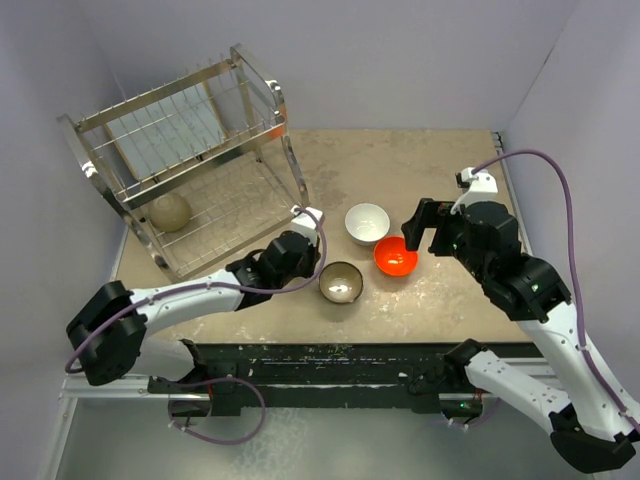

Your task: Load the bowls into the dish rack

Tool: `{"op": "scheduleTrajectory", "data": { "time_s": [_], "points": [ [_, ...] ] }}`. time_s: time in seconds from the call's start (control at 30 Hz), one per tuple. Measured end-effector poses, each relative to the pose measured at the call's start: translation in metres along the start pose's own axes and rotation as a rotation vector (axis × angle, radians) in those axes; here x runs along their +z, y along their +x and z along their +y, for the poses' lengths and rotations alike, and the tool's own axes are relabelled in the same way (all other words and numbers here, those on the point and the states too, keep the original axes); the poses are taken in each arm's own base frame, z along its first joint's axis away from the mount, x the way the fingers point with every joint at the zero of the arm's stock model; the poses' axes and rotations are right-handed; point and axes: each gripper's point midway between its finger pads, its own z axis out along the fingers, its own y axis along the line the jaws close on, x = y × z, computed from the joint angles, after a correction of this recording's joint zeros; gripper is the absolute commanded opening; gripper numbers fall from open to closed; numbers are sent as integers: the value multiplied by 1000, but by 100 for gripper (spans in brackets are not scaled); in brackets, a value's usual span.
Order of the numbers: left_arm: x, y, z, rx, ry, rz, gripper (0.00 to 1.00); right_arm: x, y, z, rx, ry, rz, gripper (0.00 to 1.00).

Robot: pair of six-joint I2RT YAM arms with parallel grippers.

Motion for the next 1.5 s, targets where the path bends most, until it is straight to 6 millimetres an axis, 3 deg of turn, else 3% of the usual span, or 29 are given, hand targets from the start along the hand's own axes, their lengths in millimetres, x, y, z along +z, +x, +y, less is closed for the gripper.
{"op": "scheduleTrajectory", "data": {
  "time_s": [0.2, 0.53, 0.87, 1.13, 1.5],
  "points": [
    [-17, -20, 6, -92, -2, -85, 0, -1, 3, -1, 1, -4, 1, 98],
    [-20, -28, 44, -299, 34, -213, 0, -2, 3, 3, 4, -26, -1, 98],
    [-48, -81, 27, -390, 232, -412, 0, 1, 4, 4, 0, -23, 11, 98],
    [-55, -89, 65, -560, 267, -495, 0, 4, 4, 5, -2, -22, 15, 98],
    [-59, -116, 77, -699, 401, -588, 0, 4, 2, 5, 0, -23, 10, 98]
  ]
}}
